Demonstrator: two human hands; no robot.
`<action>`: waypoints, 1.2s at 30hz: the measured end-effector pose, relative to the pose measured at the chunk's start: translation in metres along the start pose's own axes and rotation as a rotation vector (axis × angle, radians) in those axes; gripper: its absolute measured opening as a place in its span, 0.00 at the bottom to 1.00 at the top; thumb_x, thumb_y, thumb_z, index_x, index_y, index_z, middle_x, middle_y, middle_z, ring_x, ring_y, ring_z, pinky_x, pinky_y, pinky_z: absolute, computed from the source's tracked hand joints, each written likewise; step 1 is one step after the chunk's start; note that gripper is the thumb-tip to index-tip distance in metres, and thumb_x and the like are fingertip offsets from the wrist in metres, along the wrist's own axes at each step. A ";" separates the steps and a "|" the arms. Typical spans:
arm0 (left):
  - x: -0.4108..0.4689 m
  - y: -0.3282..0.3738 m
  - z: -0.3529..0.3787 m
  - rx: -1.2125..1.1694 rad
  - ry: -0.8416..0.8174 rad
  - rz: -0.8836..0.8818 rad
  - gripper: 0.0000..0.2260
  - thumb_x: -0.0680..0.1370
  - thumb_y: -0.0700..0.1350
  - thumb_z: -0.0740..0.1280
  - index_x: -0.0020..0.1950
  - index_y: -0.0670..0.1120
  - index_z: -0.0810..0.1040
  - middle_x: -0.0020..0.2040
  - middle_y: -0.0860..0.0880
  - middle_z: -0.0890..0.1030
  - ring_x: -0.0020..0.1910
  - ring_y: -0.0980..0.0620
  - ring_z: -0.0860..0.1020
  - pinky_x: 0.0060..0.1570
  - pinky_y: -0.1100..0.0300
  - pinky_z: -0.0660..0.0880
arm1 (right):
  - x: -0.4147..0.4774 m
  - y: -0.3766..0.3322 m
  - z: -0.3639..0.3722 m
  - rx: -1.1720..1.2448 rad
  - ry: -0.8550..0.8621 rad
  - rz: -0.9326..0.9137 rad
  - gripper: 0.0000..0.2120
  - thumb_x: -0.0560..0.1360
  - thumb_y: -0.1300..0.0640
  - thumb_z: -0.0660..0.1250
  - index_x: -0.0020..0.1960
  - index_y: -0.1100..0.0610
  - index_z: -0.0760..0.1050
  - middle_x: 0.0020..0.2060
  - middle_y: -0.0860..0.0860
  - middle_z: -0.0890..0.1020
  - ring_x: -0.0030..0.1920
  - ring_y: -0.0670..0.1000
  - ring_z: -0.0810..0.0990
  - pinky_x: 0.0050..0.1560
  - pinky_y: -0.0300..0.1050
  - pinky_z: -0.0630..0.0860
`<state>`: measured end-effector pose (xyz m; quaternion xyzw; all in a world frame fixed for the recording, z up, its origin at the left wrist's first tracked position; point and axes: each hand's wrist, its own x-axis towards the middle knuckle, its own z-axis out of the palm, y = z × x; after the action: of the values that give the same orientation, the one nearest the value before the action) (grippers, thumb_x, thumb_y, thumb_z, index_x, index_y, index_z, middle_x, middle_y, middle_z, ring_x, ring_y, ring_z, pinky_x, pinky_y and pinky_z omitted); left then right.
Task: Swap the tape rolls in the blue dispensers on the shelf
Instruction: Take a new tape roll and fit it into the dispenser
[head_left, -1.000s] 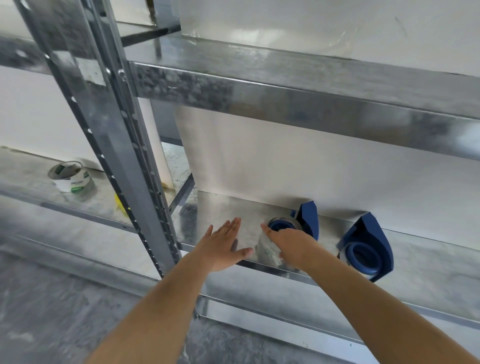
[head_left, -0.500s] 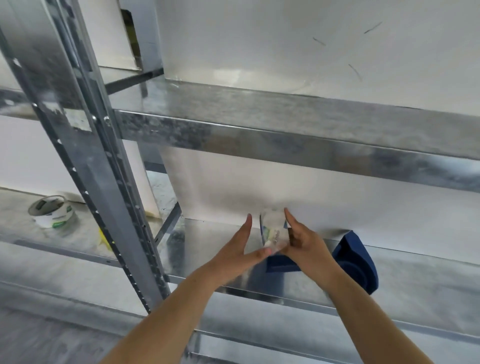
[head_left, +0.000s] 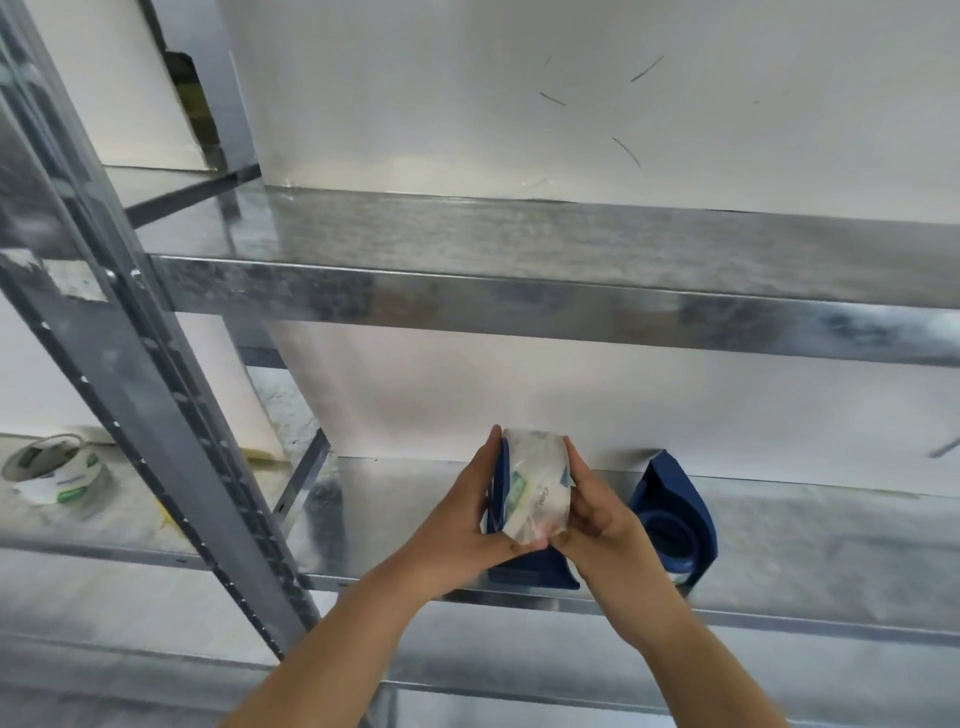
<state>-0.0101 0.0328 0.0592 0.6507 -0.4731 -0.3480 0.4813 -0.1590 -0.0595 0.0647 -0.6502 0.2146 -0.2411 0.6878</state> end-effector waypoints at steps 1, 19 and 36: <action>-0.001 0.001 0.001 0.004 -0.004 0.003 0.47 0.63 0.63 0.74 0.70 0.69 0.43 0.73 0.64 0.58 0.72 0.62 0.61 0.70 0.59 0.64 | -0.002 0.002 -0.001 0.021 -0.019 -0.005 0.35 0.73 0.59 0.72 0.74 0.44 0.60 0.59 0.51 0.82 0.60 0.51 0.80 0.55 0.41 0.78; -0.037 -0.010 0.024 0.028 -0.017 0.086 0.51 0.70 0.57 0.71 0.74 0.57 0.32 0.74 0.59 0.59 0.70 0.63 0.65 0.68 0.60 0.68 | -0.039 0.001 0.003 -0.542 -0.005 -0.181 0.42 0.69 0.62 0.75 0.72 0.36 0.58 0.58 0.40 0.79 0.60 0.42 0.78 0.60 0.38 0.75; -0.050 -0.014 0.040 -0.038 0.025 0.087 0.40 0.76 0.48 0.69 0.74 0.64 0.42 0.76 0.60 0.54 0.73 0.65 0.58 0.71 0.61 0.63 | -0.017 0.014 -0.010 -0.835 -0.117 -0.593 0.17 0.77 0.43 0.61 0.60 0.48 0.79 0.68 0.44 0.74 0.74 0.45 0.62 0.67 0.30 0.64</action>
<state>-0.0583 0.0693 0.0339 0.6247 -0.4882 -0.3274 0.5140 -0.1776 -0.0571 0.0498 -0.9146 0.0602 -0.2828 0.2827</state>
